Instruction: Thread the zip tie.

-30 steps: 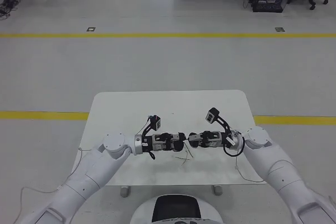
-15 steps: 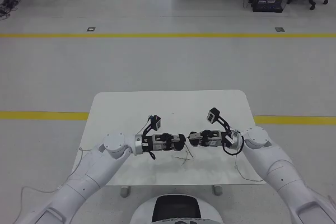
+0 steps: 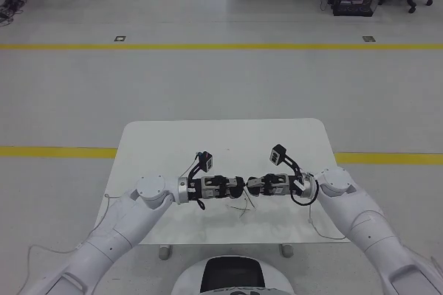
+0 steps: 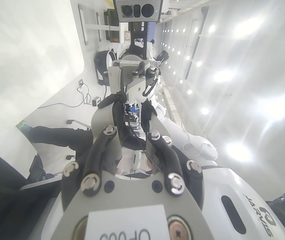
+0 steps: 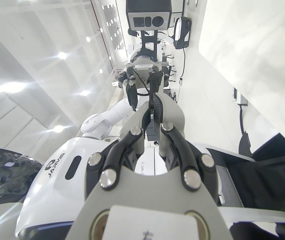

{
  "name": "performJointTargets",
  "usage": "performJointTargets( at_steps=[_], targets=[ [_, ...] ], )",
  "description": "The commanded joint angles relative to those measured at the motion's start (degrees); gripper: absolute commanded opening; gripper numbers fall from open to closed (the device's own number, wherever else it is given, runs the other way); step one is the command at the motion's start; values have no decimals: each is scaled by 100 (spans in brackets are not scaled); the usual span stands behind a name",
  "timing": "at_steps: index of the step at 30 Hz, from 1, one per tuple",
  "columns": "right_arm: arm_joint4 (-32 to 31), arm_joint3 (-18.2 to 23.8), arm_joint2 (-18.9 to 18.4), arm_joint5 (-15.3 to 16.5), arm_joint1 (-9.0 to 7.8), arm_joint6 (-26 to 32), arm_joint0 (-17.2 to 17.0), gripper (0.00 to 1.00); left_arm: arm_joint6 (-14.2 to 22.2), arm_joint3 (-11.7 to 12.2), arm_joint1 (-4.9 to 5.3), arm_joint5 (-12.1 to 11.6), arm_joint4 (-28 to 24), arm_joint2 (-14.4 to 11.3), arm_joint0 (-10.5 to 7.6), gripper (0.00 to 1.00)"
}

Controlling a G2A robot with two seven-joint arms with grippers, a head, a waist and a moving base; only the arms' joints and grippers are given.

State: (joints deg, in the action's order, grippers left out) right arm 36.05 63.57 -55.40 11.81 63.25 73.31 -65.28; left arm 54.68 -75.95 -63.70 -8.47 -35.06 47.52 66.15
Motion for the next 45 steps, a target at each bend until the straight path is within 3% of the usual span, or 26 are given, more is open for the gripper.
performJointTargets(
  at_steps=[1,20,26,45],
  targets=[
    [-4,5,-8,16,1,14,0,0,-2,1,1,5,10,-5,-1,13],
    [-69,108,-79,99,-1,180,-43,0,-84,-60,18,35,124,-18,20,10],
    [-64,99,-81,73,5,225,-36,0,-78,-58,20,48,137,-28,10,0],
    [-64,12,-24,65,52,306,34,0,-62,-29,19,75,117,-57,-24,7]
  ],
)
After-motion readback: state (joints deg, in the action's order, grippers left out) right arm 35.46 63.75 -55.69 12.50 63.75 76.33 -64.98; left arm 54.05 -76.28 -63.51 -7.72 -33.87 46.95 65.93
